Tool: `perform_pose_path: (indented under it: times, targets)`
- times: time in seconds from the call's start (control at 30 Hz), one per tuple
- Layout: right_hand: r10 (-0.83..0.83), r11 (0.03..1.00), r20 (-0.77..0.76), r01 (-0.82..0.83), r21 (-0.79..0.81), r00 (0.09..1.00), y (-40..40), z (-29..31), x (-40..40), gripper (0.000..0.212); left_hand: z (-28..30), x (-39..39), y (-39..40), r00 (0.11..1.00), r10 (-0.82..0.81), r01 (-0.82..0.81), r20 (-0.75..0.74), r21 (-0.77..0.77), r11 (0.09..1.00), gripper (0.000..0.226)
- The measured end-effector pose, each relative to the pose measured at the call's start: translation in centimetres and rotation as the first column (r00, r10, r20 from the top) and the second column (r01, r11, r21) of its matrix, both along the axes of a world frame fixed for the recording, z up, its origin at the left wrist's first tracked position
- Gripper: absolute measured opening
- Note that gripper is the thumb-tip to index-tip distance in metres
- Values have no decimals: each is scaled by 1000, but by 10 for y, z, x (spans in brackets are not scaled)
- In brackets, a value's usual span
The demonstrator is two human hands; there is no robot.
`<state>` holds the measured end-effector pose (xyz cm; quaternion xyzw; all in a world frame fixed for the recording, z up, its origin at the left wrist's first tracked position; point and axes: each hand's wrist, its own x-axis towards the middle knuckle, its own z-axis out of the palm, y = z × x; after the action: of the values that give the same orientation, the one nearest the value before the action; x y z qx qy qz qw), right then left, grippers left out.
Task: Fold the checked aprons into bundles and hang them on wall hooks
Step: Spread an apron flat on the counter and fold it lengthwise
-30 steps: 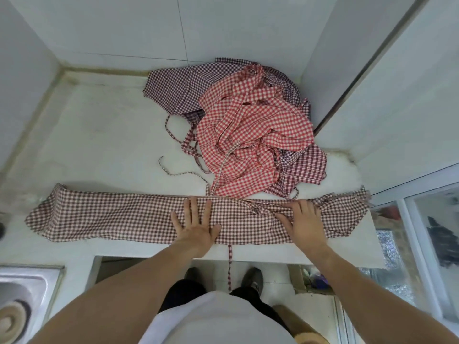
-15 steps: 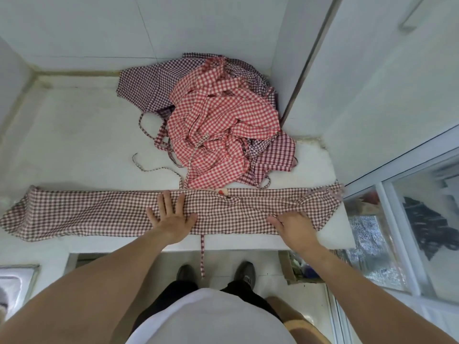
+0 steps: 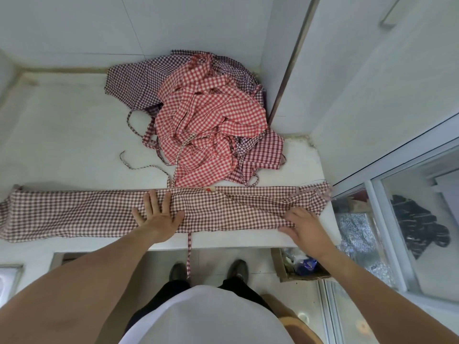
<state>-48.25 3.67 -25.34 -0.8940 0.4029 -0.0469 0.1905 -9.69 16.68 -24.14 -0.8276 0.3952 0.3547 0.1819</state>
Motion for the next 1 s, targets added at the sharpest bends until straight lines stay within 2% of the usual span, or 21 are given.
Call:
perform_pose_path:
  times: [0.03, 0.1, 0.13, 0.2, 0.23, 0.27, 0.33, 0.43, 0.53, 0.6, 0.67, 0.7, 0.77, 0.8, 0.83, 0.87, 1.0]
  targets:
    - [-21, 999, 10, 20, 30, 1000, -4, 5, -2, 41, 0, -1, 0, 1000, 1, -1, 2, 4, 1000, 79]
    - [-25, 997, -63, 29, 71, 998, -10, 13, 2, 33, 1, 0, 0, 1000, 9, -9, -4, 11, 1000, 79]
    - [-7, 996, -125, 18, 86, 992, -12, 16, 3, 40, 1, 1, 0, 1000, 10, -10, -4, 14, 1000, 79]
    - [9, 994, -212, 14, 111, 977, -14, 19, -1, 75, 0, 1, 0, 1000, 6, -6, -6, 23, 1000, 80]
    - [5, 994, -199, 17, 109, 980, -15, 17, -6, 86, 1, 2, 0, 1000, 7, -6, -11, 28, 1000, 80]
    - [6, 995, -174, 11, 98, 985, -17, 16, -13, 87, 1, 1, -2, 1000, 6, -6, -14, 27, 1000, 80]
    - [36, 999, -135, -30, 41, 990, -23, 10, -29, 74, 2, 1, -3, 1000, 8, -8, -17, 27, 1000, 82]
    - [-33, 999, -104, 30, -26, 994, -31, 9, -40, 43, 6, 4, -8, 1000, 16, -16, -19, 28, 999, 87]
    - [-210, 969, -160, 227, 97, 965, -44, 21, -44, 26, 11, 5, -12, 1000, 12, -12, -11, 20, 1000, 89]
    - [-441, 865, -141, 461, 199, 887, -57, 15, -54, 44, 15, 4, -16, 1000, 7, -7, 5, 9, 1000, 89]
    - [-733, 645, -38, 712, 277, 679, -67, 17, -58, 79, 18, 1, -21, 1000, 10, -10, 26, -6, 1000, 89]
    - [-825, 524, -35, 786, 328, 564, -71, 23, -55, 88, 20, -1, -23, 999, 13, -12, 43, -14, 1000, 90]
    - [-890, 265, -181, 796, 544, 419, -79, 36, -49, 84, 21, -4, -28, 996, 22, -20, 81, -27, 999, 92]
    - [-882, 132, -256, 730, 670, 395, -83, 41, -45, 76, 20, -5, -30, 994, 32, -29, 101, -31, 999, 93]
    - [-871, 47, -296, 667, 744, 392, -86, 44, -43, 74, 20, -7, -32, 992, 44, -41, 122, -33, 999, 94]
    - [-865, 31, -294, 626, 779, 408, -89, 43, -42, 73, 19, -10, -33, 988, 58, -53, 145, -37, 998, 94]
    - [-892, 150, -159, 609, 779, 424, -108, 34, -33, 72, 18, -17, -35, 975, 86, -69, 203, -88, 994, 93]
